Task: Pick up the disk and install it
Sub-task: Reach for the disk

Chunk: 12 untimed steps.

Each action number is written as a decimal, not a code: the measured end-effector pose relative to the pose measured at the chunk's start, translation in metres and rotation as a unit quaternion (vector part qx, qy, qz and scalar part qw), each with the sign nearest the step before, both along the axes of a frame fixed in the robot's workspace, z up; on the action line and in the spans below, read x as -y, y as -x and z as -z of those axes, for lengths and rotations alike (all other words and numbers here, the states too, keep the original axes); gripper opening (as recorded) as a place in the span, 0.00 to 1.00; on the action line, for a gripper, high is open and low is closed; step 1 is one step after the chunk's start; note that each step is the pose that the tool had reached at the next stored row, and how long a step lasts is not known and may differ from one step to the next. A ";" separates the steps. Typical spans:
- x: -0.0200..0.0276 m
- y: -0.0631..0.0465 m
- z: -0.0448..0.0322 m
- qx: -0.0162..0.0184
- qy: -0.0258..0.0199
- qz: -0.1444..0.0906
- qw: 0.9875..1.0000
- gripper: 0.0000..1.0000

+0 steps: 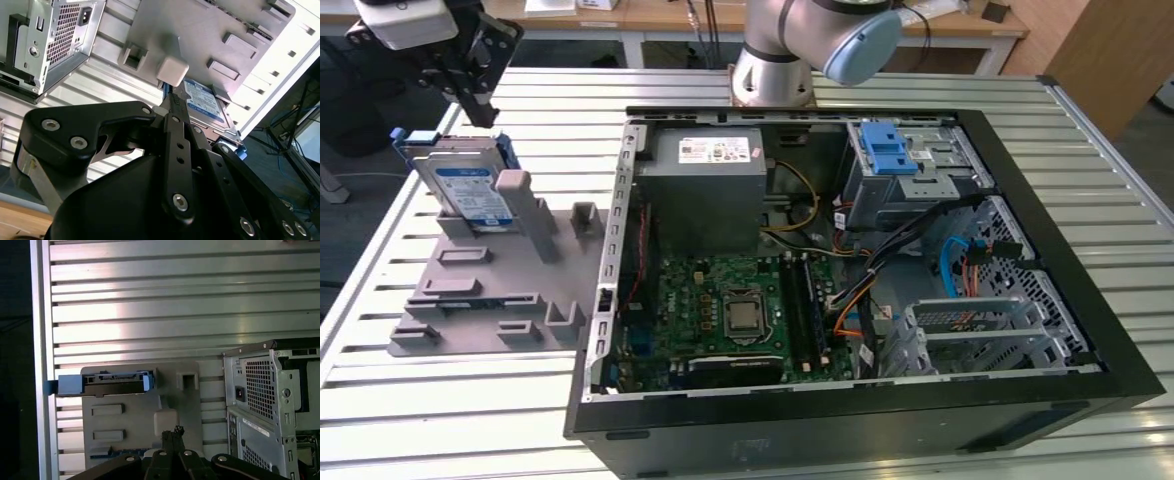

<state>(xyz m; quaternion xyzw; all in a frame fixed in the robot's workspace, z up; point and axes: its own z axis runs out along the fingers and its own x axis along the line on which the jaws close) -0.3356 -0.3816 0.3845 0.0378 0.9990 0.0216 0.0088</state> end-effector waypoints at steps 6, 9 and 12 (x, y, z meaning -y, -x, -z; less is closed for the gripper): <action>-0.0032 0.006 0.0005 0.000 0.000 0.000 1.000 0.11; -0.0063 0.009 0.0010 0.000 0.000 0.000 1.000 0.11; -0.0093 0.012 0.0013 0.000 0.000 0.000 1.000 0.11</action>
